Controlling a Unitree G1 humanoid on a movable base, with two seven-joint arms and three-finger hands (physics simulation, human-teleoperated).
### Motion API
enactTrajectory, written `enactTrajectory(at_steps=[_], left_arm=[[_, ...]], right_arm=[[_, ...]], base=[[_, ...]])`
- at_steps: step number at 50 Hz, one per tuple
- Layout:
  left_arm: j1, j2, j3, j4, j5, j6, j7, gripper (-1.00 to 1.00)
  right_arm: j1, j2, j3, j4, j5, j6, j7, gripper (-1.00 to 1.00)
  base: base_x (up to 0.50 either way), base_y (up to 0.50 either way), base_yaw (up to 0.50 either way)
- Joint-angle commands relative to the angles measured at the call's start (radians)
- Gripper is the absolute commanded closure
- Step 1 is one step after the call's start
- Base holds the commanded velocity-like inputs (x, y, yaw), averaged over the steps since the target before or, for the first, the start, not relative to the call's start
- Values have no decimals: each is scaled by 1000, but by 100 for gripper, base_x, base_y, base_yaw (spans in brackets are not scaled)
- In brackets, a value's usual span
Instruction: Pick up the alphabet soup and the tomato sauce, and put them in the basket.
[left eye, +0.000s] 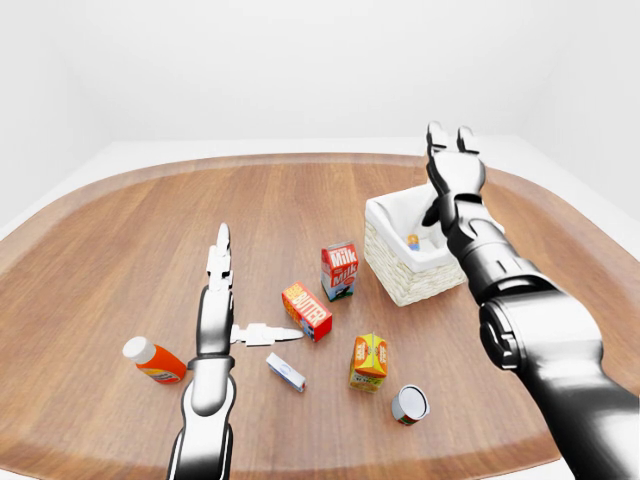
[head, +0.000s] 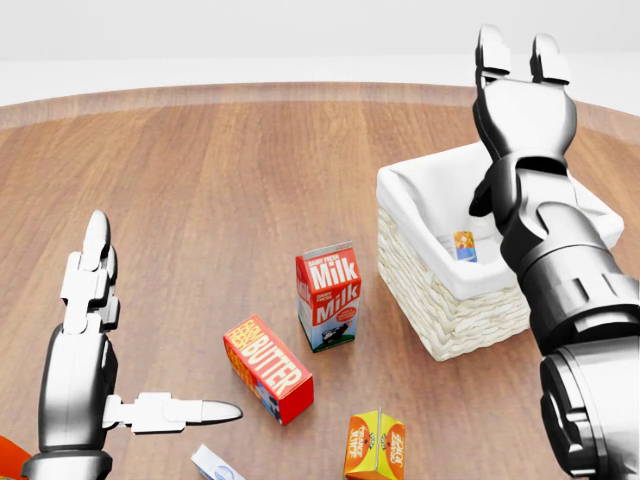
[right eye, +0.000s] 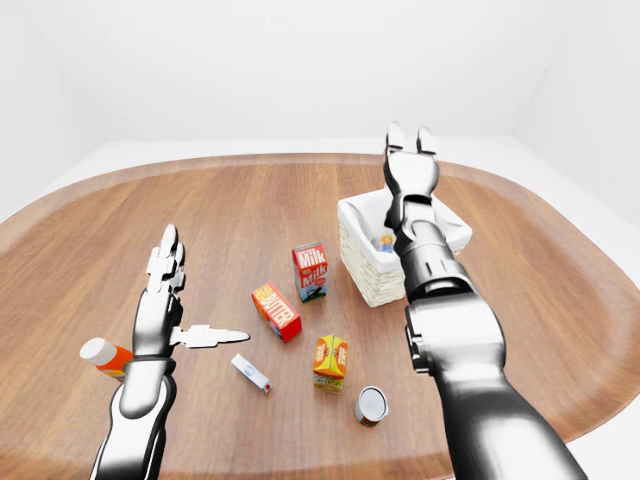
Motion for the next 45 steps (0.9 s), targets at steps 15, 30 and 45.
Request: enactTrajectory(at_steps=[15,30,45], left_arm=[[0,3,1,-5,6,0,-3,-100],[-2,2,3,-6,5,0,-3,-100],[-4,2,5,-9,2,0,-1,-100]], right_arm=[[-39,15,-54,-16,238,-127,-23,-100],[-37,12,-46,-35,319,-130,-23,-100],[-45,15,-57,-78,437,-130,2,-100]], base=[[0,0,0],[0,0,0],[0,0,0]])
